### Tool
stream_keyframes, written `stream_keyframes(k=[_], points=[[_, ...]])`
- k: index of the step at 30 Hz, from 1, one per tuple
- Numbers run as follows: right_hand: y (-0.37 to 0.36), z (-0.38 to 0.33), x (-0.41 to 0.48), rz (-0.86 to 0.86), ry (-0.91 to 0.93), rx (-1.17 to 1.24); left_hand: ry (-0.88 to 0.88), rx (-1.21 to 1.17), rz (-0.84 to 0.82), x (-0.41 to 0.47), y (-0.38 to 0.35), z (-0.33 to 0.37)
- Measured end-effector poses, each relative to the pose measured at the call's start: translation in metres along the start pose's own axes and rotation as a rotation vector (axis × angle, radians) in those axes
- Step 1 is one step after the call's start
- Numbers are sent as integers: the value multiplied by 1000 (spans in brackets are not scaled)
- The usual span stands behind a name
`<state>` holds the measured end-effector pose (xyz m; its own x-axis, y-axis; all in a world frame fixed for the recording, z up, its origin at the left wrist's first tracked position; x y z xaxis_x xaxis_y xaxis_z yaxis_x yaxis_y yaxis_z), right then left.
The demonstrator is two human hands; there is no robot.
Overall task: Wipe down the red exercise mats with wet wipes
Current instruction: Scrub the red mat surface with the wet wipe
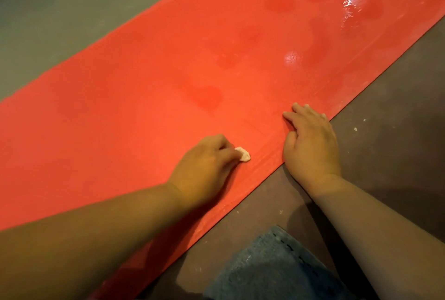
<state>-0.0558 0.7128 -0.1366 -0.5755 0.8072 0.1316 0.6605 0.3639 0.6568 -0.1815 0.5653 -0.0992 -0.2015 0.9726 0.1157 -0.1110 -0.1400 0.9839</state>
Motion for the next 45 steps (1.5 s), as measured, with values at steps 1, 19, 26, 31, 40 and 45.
stream_keyframes(k=[1, 19, 26, 31, 40, 45], points=[[0, 1, -1, -4, 0, -3, -79, 15, -37, 3, 0, -3], [22, 15, 5, -37, -5, -52, 194, 260, 48, 76, 1, -85], [27, 24, 11, 36, -46, 14, 390, 169, 110, 86, -17, -52], [31, 27, 10, 48, -49, 21, 16, 139, 40, 73, -11, -33], [29, 26, 11, 81, -43, 68, 282, 93, 75, 88, -25, 14], [41, 33, 18, 80, -89, 93, -71, 61, -9, 55, -11, 21]])
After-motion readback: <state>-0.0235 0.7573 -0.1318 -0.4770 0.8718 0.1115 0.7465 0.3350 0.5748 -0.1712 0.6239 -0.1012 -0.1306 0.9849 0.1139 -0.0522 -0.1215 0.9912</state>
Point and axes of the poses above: each hand's wrist, its own x-axis towards the middle knuckle, its own y-axis out of the back of the hand, z = x × y, the point moved 4 cm from there along x, towards the middle knuckle, and after that the axes turned 15 degrees about x, right-handed, at the moved point
